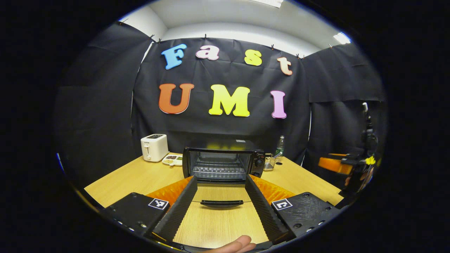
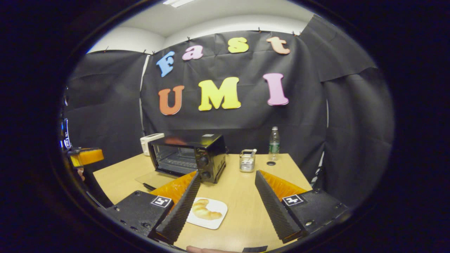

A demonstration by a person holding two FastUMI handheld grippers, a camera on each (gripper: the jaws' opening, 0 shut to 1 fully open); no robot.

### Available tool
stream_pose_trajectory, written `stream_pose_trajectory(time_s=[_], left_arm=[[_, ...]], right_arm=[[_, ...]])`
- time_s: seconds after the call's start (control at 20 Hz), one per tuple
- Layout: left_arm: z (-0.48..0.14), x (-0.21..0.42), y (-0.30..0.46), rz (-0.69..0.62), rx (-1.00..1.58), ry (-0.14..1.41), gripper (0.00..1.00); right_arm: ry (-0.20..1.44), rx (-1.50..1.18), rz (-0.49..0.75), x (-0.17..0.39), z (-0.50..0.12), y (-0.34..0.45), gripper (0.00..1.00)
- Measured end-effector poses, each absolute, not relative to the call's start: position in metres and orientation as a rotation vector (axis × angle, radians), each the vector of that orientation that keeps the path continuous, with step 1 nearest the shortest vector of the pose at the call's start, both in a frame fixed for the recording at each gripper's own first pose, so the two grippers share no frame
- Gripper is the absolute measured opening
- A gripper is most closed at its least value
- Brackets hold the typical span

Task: Open the electric oven with the left hand, put the food in, and close the electric oven.

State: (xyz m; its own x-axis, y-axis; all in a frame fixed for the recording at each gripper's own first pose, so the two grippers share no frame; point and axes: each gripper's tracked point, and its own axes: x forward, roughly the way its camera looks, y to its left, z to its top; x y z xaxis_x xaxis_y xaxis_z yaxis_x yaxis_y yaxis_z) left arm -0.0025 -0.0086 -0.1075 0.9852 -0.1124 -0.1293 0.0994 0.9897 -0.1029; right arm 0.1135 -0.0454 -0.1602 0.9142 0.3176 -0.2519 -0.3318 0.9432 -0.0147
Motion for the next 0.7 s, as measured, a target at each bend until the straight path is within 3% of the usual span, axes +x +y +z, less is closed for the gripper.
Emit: stream_pose_trajectory(time_s=[0.15,0.2,0.65,0.7], left_arm=[[-0.089,-0.026,-0.005,-0.112,-0.080,0.095,0.92],[-0.085,-0.031,-0.007,-0.120,-0.067,0.086,0.91],[-0.075,-0.054,-0.016,-0.186,-0.056,0.058,0.91],[-0.079,-0.055,-0.015,-0.186,-0.056,0.066,0.91]], right_arm=[[0.337,-0.088,0.427,0.126,-0.208,-0.018,0.96],[0.370,-0.091,0.454,0.129,-0.224,-0.009,1.00],[0.586,-0.164,0.449,0.142,-0.339,0.029,0.87],[0.599,-0.177,0.438,0.144,-0.347,0.027,0.82]])
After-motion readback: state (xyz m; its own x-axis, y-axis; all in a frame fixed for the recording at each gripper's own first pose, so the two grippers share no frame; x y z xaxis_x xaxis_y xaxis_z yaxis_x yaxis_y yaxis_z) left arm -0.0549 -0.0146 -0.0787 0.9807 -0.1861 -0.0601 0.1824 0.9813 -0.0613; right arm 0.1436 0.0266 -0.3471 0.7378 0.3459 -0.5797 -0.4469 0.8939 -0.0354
